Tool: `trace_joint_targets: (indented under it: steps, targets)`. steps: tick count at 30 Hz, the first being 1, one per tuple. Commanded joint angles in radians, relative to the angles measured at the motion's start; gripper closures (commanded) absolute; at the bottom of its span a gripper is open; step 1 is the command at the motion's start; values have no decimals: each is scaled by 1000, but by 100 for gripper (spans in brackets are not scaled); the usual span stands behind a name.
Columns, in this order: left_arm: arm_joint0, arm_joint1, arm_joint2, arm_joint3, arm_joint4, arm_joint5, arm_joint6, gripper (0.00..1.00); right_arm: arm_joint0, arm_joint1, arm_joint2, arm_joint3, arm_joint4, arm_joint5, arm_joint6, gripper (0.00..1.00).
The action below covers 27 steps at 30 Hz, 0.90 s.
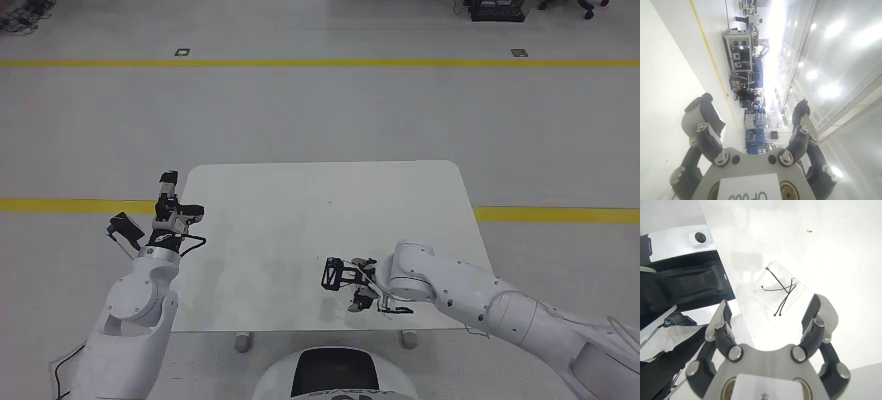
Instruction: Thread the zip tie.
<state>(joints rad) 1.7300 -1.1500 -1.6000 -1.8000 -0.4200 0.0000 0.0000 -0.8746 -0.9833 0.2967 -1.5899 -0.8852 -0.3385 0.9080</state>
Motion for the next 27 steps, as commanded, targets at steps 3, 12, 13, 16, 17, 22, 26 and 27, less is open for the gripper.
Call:
trace_joint_targets:
  steps: [3,12,13,16,17,22,26,27]
  targets:
    - [0,0,0,0,0,0,0,0,0,0,0,0,0,0,0,0]
    - [0,0,0,0,0,0,0,0,-17,-2,17,27,-8,5,-44,0]
    - [0,0,0,0,0,0,0,0,-19,-3,21,30,-9,4,-46,0]
    - [0,0,0,0,0,0,0,0,-27,-4,35,37,-10,8,-45,0]
    - [0,0,0,0,0,0,0,0,-30,-4,40,40,-9,5,-46,0]
    - [0,0,0,0,0,0,0,0,-35,-8,46,52,3,-2,-44,50]
    - [0,0,0,0,0,0,0,0,-26,-13,38,69,40,-2,-44,55]
    - [0,0,0,0,0,0,0,0,-22,-15,34,76,50,-2,-44,55]
